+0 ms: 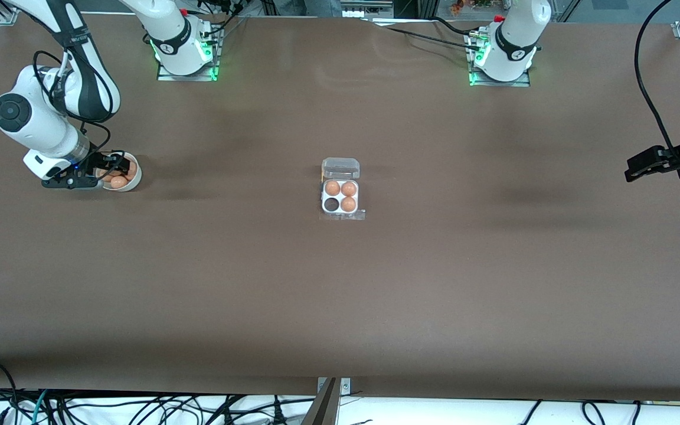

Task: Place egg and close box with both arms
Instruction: 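Lower the right gripper over the white bowl onto an egg, then close the right gripper on a brown egg and lift it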

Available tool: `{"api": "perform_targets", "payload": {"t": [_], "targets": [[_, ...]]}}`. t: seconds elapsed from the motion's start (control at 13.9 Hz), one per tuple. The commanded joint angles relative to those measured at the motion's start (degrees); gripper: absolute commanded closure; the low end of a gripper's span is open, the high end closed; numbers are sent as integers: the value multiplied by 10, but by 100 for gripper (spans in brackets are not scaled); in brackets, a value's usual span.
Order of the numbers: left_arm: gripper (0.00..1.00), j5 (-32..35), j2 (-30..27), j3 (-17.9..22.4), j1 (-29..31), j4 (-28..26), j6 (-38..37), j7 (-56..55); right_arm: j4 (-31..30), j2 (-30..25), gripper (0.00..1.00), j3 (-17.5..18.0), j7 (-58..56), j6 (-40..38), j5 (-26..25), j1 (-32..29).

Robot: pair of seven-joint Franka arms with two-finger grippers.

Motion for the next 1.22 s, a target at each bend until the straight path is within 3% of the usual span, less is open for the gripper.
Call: {"api": "perform_targets", "payload": {"t": [0.0,0.36,1.15], "targets": [[0,8,7,-2,-2,16,-12,2,-7,-6,0,-1,-11,-11,-7,-1],[0,7,8,-2,-3,16,-11,2,-7,0,5,-1,-13,-25,-7,-1],[0,7,11,-2,-2,16,-11,2,-4,6,39,-1,-16,-26,-7,-1]]}}
